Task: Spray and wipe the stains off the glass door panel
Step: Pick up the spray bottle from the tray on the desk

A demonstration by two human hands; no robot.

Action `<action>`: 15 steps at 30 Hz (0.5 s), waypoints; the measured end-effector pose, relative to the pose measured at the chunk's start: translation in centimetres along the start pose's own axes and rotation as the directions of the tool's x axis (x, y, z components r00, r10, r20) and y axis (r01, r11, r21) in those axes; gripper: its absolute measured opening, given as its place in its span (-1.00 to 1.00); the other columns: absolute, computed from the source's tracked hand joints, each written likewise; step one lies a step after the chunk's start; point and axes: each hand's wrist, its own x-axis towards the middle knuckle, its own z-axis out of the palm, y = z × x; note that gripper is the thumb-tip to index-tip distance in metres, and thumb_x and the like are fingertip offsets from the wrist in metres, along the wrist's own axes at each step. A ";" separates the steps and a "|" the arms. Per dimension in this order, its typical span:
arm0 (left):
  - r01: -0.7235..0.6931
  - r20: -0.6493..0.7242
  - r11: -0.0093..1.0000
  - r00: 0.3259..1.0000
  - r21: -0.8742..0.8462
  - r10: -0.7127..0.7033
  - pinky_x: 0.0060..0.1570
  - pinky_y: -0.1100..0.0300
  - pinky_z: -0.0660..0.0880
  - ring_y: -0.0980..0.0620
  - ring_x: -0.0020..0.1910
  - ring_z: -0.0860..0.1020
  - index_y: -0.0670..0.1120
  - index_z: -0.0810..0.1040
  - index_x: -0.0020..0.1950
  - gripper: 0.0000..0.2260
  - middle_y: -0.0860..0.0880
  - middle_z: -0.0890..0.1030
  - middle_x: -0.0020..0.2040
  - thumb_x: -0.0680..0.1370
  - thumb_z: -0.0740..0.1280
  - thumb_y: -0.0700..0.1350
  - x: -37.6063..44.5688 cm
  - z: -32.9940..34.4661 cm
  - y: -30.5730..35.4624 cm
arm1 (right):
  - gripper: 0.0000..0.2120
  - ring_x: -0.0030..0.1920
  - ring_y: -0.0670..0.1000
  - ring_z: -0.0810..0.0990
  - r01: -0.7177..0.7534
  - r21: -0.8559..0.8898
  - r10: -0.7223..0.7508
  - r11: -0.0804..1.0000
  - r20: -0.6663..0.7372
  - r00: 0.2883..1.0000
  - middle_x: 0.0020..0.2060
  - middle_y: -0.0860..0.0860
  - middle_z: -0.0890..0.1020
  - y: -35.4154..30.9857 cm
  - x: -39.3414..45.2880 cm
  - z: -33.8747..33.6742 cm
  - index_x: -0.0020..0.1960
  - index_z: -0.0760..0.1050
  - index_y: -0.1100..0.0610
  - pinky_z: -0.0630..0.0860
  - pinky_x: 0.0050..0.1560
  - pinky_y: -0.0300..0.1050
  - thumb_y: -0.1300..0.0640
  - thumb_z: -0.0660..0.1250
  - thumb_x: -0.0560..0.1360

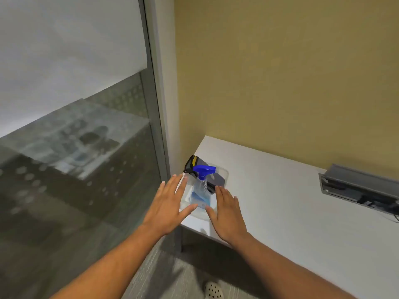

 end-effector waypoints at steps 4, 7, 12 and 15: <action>0.159 0.212 0.970 0.970 -0.183 -0.118 0.62 -0.04 0.32 -0.08 0.70 0.25 0.02 0.08 0.75 -0.23 -0.02 0.14 0.77 0.65 0.15 0.37 4.5 2.1 0.3 | -0.44 0.60 0.08 0.31 -0.044 0.006 0.043 0.999 0.122 0.992 0.62 -0.02 0.30 2.5 3.9 1.1 0.62 0.20 -0.05 0.12 0.66 0.17 -0.16 0.21 0.68; 0.278 0.287 0.921 0.937 -0.272 -0.198 0.54 -0.06 0.47 -0.09 0.64 0.36 0.05 0.14 0.74 -0.32 -0.01 0.22 0.74 0.69 0.33 0.16 7.1 4.4 0.4 | -0.50 0.55 0.07 0.40 -0.015 0.013 0.012 1.000 0.199 0.980 0.56 -0.03 0.41 3.9 6.2 2.3 0.57 0.29 -0.07 0.04 0.67 0.21 -0.16 0.23 0.67; 0.353 0.276 0.876 0.923 -0.328 -0.269 0.57 -0.06 0.41 -0.10 0.64 0.38 0.03 0.19 0.72 -0.29 -0.03 0.30 0.72 0.65 0.42 0.09 9.5 6.5 0.8 | -0.52 0.50 0.06 0.46 0.048 0.033 -0.055 0.998 0.250 0.967 0.47 -0.04 0.52 4.5 9.3 3.9 0.50 0.37 -0.07 -0.13 0.64 0.26 -0.22 0.23 0.64; 0.415 0.276 0.832 0.903 -0.368 -0.329 0.54 -0.07 0.44 -0.11 0.60 0.44 0.00 0.29 0.68 -0.30 -0.04 0.38 0.68 0.61 0.48 0.09 10.6 7.2 0.7 | -0.43 0.53 0.08 0.42 0.032 0.071 -0.052 0.997 0.305 0.951 0.49 -0.04 0.50 4.6 10.4 4.5 0.50 0.35 -0.08 -0.17 0.63 0.25 -0.31 0.07 0.59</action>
